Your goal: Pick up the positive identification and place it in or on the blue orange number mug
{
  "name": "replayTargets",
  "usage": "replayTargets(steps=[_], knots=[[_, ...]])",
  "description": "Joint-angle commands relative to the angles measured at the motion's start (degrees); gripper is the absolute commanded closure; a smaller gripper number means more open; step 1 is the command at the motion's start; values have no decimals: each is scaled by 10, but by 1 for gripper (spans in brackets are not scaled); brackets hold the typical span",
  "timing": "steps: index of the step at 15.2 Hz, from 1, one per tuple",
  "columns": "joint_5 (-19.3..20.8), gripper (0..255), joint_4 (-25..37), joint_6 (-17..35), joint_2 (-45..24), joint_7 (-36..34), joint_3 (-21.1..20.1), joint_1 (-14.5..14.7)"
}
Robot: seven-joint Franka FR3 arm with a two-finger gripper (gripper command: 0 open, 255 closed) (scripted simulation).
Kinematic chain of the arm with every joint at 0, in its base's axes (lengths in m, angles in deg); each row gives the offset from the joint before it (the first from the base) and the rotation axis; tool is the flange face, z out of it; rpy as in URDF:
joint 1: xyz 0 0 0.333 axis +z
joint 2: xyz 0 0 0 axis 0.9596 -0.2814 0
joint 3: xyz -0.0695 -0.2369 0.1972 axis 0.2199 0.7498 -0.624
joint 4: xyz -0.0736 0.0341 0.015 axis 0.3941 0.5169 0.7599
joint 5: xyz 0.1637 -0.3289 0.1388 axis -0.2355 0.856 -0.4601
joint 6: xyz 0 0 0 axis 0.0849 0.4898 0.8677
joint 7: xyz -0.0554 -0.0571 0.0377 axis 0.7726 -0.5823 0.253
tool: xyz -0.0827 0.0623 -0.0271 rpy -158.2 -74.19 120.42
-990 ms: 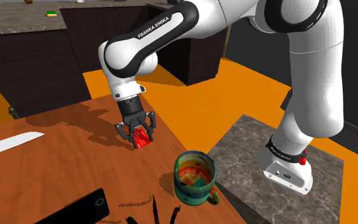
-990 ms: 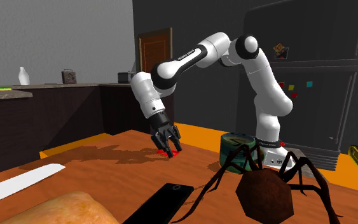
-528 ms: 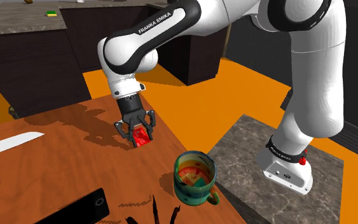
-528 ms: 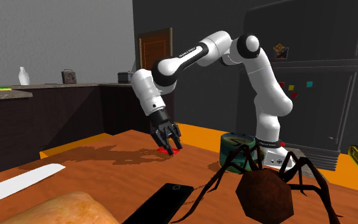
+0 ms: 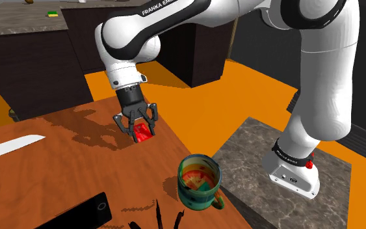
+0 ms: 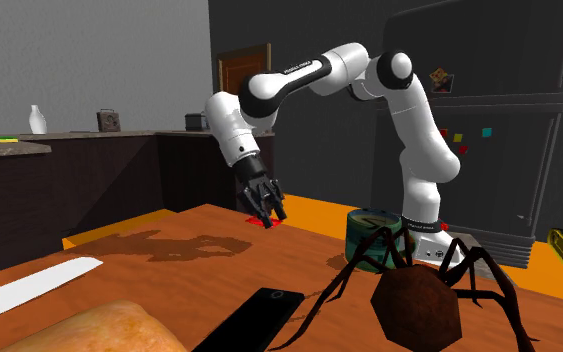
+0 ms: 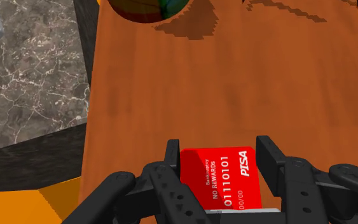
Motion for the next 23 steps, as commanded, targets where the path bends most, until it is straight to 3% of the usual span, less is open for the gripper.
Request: replayTargets(steps=[1,21,23], knots=[[-2,255,7,-13,6,-3,-1,-1],[-13,255,113,-140,36,-46,-8,-7],[-31,255,55,-121,80,-45,-14,-8]])
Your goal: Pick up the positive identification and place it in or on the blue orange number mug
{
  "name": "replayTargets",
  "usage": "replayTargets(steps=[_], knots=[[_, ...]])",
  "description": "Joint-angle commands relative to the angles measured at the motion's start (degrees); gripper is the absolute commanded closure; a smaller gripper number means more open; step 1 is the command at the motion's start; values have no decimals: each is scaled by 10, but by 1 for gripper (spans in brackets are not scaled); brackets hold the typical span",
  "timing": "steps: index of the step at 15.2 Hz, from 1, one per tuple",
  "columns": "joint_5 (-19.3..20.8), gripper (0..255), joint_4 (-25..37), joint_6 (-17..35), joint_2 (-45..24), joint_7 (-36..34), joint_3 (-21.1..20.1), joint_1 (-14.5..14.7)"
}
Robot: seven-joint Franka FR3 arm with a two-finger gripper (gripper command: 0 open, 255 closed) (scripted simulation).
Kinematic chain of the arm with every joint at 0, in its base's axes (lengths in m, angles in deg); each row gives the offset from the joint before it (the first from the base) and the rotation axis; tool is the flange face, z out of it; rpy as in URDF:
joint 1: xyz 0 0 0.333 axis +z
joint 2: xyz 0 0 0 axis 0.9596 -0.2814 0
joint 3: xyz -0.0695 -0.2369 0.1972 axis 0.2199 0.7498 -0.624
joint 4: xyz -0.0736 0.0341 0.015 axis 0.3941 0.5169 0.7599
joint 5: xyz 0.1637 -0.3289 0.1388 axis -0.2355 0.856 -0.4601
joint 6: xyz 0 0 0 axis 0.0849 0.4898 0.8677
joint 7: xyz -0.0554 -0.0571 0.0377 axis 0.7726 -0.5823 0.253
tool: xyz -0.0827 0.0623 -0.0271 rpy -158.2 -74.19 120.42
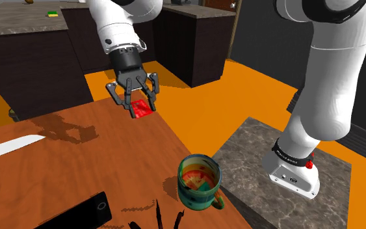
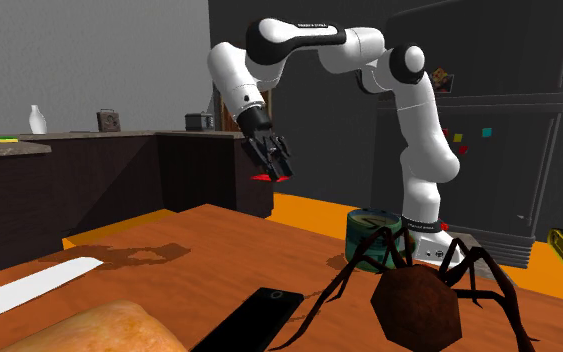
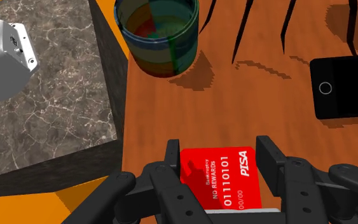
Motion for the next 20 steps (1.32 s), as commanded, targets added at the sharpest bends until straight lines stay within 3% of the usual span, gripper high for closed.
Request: replayTargets(steps=[1,11,20], knots=[[-16,255,-46,14,37,-1,-6,0],[-117,255,-256,60,231,-9,-37,23],[-202,255,-372,75,362,-35,-63,68]])
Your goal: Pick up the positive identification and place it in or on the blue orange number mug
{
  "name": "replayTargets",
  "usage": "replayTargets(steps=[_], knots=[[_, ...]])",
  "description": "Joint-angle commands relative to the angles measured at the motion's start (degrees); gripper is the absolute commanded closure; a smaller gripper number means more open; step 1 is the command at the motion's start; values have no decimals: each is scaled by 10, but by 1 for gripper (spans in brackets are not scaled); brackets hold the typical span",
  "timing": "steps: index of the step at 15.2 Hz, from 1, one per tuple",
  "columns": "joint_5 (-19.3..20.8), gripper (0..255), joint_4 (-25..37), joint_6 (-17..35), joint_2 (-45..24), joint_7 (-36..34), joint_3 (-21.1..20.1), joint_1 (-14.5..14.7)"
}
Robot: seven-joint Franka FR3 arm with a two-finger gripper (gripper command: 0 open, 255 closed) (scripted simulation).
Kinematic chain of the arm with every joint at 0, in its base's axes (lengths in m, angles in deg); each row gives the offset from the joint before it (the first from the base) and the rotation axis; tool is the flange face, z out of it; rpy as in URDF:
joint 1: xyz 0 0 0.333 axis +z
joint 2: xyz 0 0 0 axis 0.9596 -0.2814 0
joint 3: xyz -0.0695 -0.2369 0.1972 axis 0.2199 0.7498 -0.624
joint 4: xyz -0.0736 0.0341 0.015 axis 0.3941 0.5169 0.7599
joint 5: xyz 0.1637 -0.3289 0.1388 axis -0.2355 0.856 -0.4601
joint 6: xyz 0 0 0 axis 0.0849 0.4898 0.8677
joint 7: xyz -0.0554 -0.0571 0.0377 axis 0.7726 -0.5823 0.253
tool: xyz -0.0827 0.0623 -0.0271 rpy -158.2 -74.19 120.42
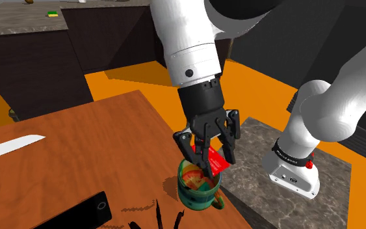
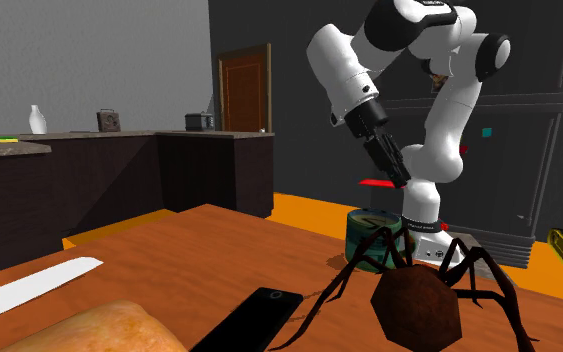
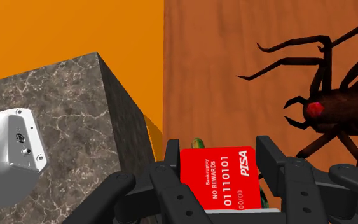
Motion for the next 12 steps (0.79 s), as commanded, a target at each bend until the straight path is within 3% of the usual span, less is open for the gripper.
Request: replayTargets(steps=[1,12], knots=[[-6,255,-15,11,4,2,-4,3],[-12,255,-72,92,-25,34,-26,5]])
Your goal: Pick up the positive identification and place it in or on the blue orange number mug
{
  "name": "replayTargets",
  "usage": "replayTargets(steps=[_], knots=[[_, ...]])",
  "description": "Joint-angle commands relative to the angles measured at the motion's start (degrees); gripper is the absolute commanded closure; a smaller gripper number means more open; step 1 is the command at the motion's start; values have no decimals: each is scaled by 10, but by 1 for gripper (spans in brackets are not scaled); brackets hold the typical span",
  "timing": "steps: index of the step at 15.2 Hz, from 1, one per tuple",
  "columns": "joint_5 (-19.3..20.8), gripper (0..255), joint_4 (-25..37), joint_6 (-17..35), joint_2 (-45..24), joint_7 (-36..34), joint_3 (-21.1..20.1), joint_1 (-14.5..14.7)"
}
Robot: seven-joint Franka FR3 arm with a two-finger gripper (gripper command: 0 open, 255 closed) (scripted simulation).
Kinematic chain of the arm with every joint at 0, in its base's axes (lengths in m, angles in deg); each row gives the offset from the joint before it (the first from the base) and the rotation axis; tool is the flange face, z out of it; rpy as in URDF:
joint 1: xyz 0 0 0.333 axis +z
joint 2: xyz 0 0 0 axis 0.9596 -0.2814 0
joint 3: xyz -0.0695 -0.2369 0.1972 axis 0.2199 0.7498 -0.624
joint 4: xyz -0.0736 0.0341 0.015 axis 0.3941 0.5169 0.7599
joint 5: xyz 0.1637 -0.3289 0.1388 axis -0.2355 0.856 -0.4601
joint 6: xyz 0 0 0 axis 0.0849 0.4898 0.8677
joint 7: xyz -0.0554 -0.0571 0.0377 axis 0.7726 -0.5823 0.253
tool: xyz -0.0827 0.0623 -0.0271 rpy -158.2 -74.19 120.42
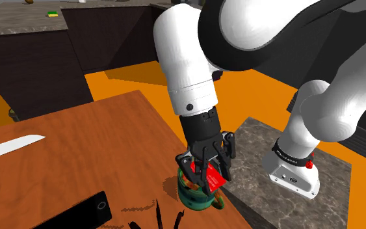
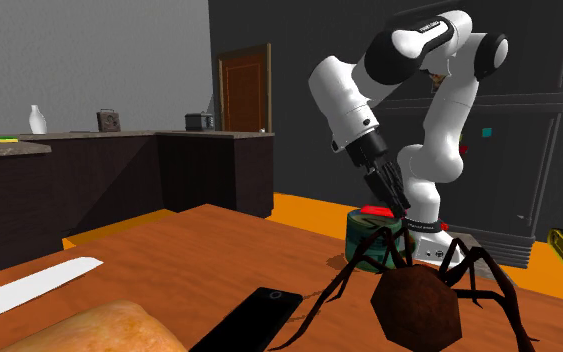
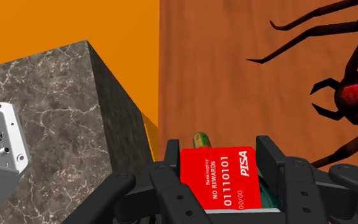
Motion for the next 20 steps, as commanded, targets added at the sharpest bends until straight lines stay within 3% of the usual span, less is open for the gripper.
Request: replayTargets(steps=[1,9,10,15,20], knots=[[-1,255,-9,16,-8,5,-5,0],[-2,255,-15,26,-12,9,-8,0],[-2,0,-14,25,-12,8,-8,0],[-2,0,-15,26,-12,9,-8,0],[25,0,41,-41,-10,2,20,-18]])
